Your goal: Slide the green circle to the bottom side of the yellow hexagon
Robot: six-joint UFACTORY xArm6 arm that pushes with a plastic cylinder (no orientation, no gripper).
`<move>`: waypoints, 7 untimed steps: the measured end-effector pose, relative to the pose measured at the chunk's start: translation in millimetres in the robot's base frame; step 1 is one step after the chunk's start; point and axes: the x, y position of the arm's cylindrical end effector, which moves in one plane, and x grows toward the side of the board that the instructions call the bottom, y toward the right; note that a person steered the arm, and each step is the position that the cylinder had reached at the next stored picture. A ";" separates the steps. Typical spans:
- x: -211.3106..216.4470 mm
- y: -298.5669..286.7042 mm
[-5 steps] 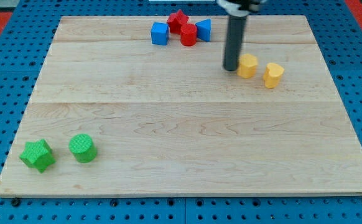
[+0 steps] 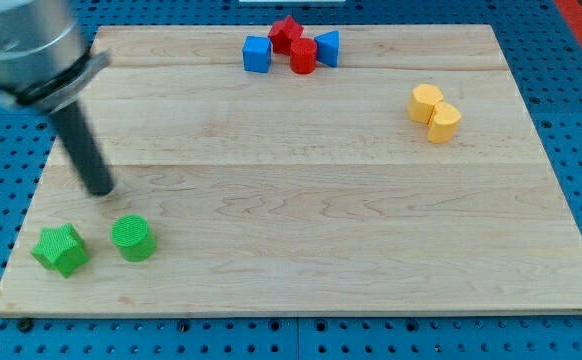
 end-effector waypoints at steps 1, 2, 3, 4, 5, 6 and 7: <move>30.2 -65.1; 49.8 -43.8; 45.5 34.6; 48.0 37.2; 65.6 18.4; 48.4 102.5; 48.6 180.0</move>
